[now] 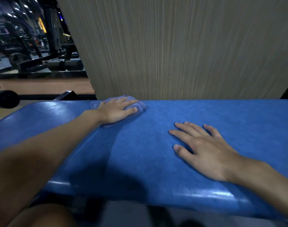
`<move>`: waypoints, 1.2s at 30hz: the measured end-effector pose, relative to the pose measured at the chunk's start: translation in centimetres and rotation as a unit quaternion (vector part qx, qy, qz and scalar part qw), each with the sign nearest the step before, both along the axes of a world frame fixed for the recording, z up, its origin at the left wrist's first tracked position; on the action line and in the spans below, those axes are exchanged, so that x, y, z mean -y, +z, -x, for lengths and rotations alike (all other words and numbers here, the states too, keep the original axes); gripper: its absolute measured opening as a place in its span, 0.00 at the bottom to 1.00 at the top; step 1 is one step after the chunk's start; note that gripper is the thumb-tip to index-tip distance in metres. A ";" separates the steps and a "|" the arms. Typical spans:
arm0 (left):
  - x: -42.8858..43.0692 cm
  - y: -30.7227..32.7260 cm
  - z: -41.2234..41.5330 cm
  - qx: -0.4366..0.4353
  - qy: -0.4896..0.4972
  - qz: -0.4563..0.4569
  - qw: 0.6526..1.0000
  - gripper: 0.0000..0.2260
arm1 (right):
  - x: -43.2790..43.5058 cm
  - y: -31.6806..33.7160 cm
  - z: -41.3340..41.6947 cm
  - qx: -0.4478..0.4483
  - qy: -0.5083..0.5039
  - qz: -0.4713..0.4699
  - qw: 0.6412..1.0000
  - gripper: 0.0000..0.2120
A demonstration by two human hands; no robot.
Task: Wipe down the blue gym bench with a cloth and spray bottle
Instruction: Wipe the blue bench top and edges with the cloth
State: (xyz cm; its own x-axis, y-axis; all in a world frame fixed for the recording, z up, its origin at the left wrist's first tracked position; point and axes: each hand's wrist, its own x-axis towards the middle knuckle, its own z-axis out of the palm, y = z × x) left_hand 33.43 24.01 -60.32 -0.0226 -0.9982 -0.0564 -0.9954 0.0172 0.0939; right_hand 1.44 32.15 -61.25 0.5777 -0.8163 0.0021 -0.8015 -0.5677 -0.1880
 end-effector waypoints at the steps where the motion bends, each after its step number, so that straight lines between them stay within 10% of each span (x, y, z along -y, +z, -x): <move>1: -1.7 0.1 0.9 0.006 -0.017 0.000 1.000 0.31 | 0.0 0.0 0.0 0.003 0.001 -0.001 1.000 0.38; 9: -17.2 0.0 7.2 0.066 -0.200 -0.011 0.977 0.28 | 0.7 1.5 -1.0 0.083 -0.022 0.028 0.996 0.24; 14: -13.3 0.3 4.8 0.050 -0.156 -0.026 0.986 0.38 | 0.2 1.2 -3.6 0.053 0.017 0.006 0.998 0.27; 27: -1.4 0.0 -5.8 -0.018 0.040 0.002 0.999 0.28 | -0.1 0.1 -4.0 -0.015 0.023 0.005 1.000 0.39; 36: -17.1 -0.4 2.5 0.058 -0.182 -0.006 0.981 0.29 | 0.2 0.5 -4.4 -0.010 0.001 -0.002 1.000 0.26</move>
State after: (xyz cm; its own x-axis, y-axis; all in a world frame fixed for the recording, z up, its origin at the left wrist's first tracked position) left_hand 30.96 41.12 -60.72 -0.3713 -0.9241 -0.0908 -0.9272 0.3742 -0.0174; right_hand 5.80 31.99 -60.74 0.5791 -0.8152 -0.0138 -0.8041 -0.5683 -0.1745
